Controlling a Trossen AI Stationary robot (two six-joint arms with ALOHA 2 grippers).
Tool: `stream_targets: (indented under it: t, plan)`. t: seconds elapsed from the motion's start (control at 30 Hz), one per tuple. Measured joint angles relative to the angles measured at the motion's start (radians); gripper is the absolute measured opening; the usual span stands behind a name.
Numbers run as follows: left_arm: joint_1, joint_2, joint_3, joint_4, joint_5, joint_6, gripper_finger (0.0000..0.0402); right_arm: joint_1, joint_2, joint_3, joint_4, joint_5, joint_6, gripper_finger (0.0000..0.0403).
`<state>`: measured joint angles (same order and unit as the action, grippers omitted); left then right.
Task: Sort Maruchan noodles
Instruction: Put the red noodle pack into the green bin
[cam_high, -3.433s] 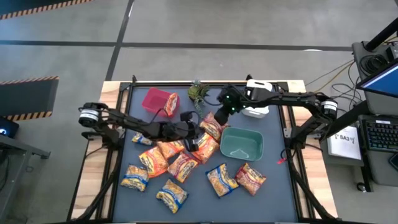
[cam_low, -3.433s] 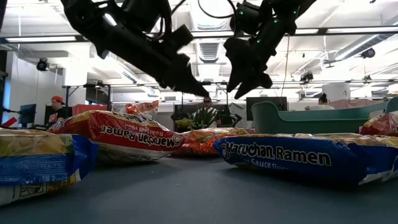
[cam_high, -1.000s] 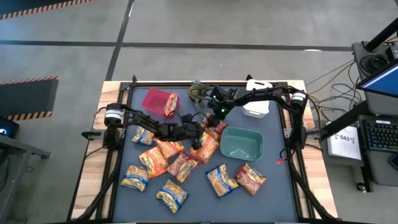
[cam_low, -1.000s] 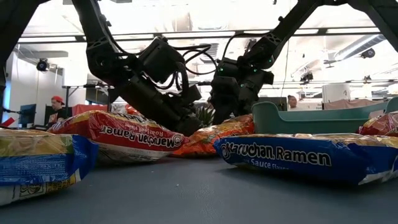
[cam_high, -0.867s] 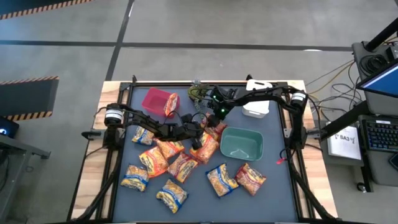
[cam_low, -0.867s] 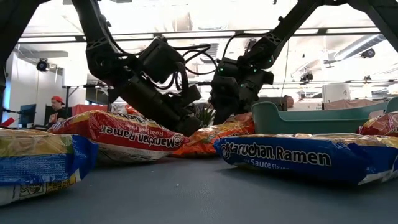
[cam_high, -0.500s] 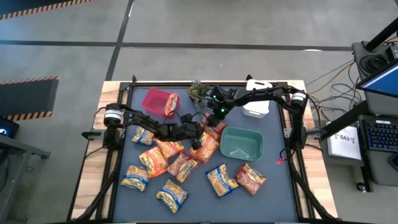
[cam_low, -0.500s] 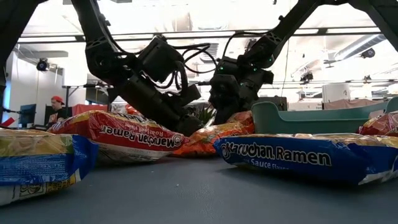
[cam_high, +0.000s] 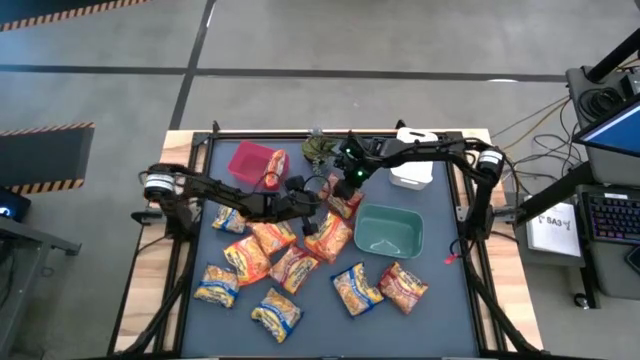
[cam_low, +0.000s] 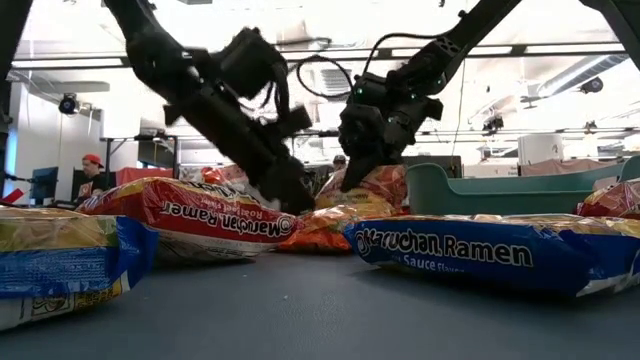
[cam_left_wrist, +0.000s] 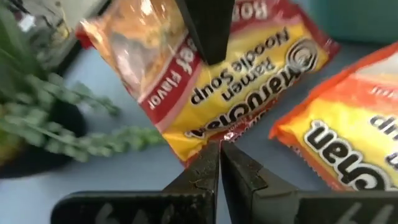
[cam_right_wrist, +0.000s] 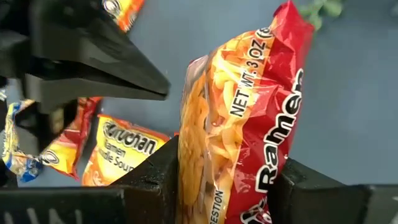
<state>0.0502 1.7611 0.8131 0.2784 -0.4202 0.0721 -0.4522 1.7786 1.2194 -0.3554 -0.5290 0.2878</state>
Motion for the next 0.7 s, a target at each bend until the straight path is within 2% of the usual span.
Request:
stream_targets:
  t: [0.23, 0.47, 0.57, 0.7]
  plan:
    - [-0.001, -0.243, 0.000, -0.108, 0.000, 0.168, 0.0000, 0.000, -0.112, 0.000, -0.009, 0.053, 0.003, 0.0141]
    - [-0.001, -0.497, -0.009, -0.176, 0.008, 0.288, 0.0000, 0.000, -0.262, 0.000, -0.031, 0.161, 0.008, 0.0141]
    - [-0.001, -0.587, -0.026, -0.194, 0.008, 0.294, 0.0000, 0.000, -0.333, 0.000, -0.065, 0.228, 0.013, 0.0141]
    - [-0.001, -0.684, -0.048, -0.247, 0.008, 0.281, 0.0000, 0.000, -0.425, 0.000, -0.146, 0.379, 0.046, 0.0141]
